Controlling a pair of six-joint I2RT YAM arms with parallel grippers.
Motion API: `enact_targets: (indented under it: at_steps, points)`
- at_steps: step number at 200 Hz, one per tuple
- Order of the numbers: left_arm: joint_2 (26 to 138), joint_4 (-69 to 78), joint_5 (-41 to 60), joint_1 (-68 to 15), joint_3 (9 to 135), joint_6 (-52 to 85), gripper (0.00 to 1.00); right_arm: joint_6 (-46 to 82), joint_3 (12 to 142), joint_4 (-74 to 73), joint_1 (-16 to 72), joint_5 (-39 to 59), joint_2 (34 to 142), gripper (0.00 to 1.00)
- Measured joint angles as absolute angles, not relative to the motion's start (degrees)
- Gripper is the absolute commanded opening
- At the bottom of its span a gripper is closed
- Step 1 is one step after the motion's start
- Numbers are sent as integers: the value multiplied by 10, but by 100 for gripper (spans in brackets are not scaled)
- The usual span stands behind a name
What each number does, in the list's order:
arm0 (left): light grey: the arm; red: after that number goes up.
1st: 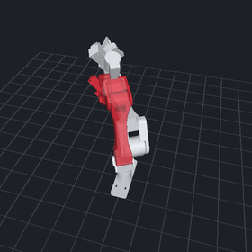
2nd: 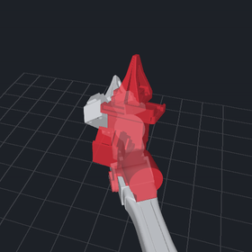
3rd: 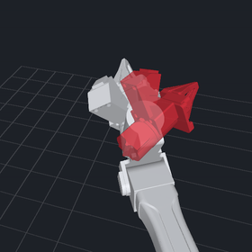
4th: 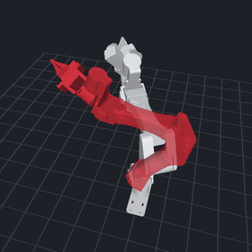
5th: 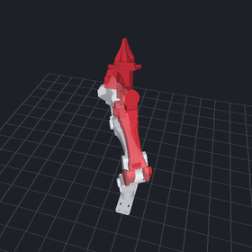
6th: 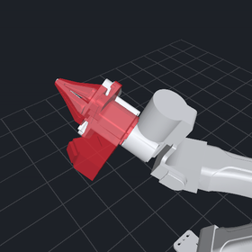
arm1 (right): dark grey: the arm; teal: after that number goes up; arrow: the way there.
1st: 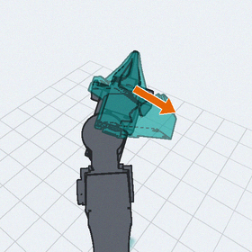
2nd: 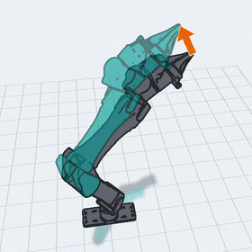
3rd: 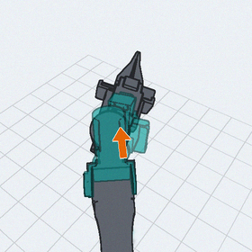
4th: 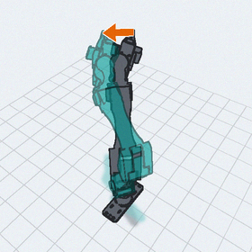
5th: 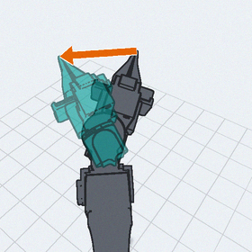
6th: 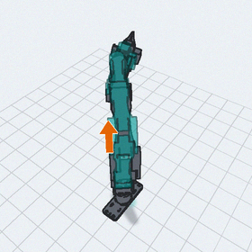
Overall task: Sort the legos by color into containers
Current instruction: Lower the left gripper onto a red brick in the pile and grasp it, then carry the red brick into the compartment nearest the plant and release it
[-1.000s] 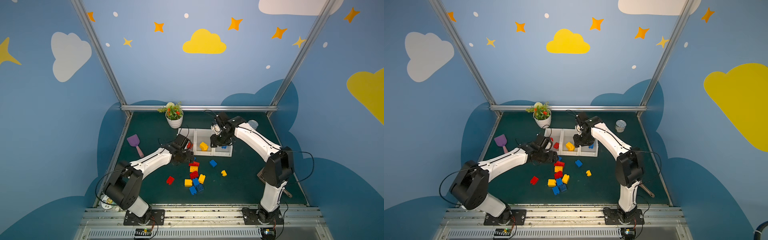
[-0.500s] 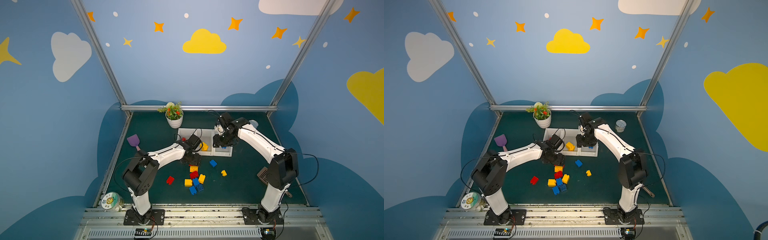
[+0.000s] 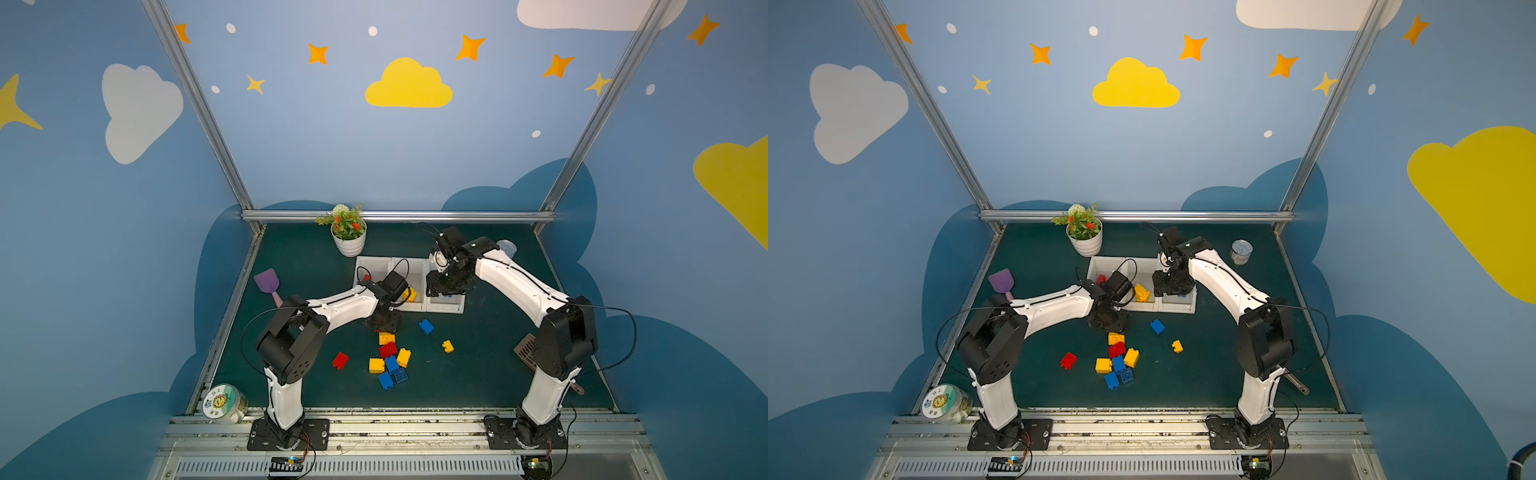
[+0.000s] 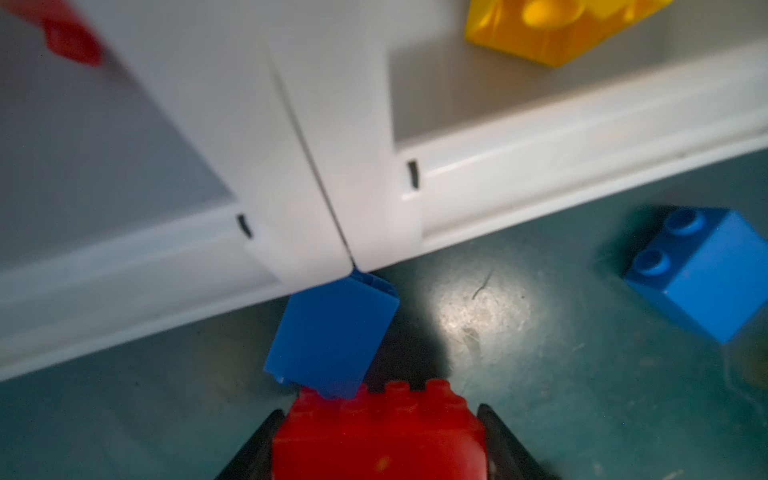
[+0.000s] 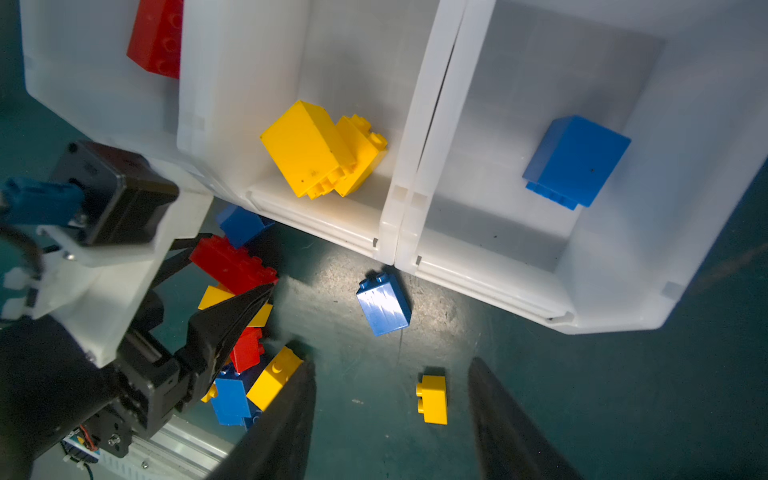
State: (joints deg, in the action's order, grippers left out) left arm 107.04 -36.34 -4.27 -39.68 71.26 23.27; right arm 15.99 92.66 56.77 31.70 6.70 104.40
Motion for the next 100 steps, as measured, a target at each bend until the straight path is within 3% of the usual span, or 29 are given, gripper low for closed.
enact_targets:
  at_steps: [100]
  points:
    - [1026, -400, -64, -388, 747, 221, 57, 161, 924, 568, 317, 67, 1035, 59]
